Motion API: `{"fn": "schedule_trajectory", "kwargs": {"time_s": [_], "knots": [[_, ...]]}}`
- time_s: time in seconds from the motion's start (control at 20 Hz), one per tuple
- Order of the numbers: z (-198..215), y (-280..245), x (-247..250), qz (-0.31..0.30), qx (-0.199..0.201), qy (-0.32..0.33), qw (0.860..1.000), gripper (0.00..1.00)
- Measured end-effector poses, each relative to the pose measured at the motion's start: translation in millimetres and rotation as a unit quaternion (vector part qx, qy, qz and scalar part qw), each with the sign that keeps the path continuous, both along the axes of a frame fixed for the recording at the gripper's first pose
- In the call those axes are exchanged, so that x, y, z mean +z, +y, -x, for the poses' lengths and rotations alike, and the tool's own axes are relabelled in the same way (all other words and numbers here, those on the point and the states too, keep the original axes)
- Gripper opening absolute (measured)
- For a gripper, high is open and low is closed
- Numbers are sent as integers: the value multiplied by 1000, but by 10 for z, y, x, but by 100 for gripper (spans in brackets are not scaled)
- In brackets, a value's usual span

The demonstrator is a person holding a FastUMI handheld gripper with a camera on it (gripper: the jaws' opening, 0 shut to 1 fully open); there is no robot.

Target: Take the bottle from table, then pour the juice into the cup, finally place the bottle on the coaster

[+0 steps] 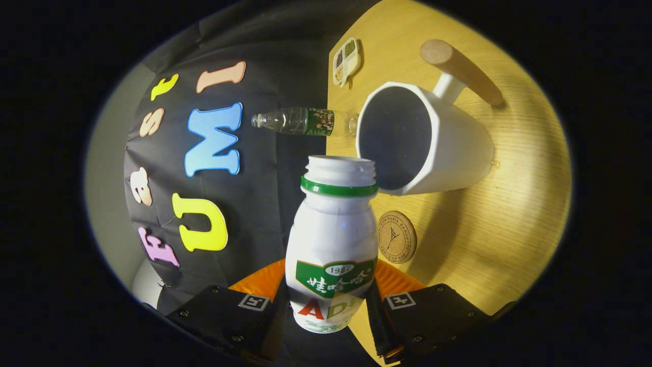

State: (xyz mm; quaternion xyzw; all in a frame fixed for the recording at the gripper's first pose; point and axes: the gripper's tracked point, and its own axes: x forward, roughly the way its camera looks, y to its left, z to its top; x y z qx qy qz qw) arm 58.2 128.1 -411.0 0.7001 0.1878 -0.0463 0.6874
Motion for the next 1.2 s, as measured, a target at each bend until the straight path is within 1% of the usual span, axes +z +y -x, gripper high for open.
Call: {"fn": "schedule_trajectory", "kwargs": {"time_s": [0.2,0.35,0.55,1.2], "knots": [[-35,-30,60,-15,-11,-4,1000,68],[-74,-14,100,-13,-7,-7,1000,68],[-113,-33,154,-21,-14,-10,1000,68],[-134,-20,209,-24,-13,-20,999,68]]}}
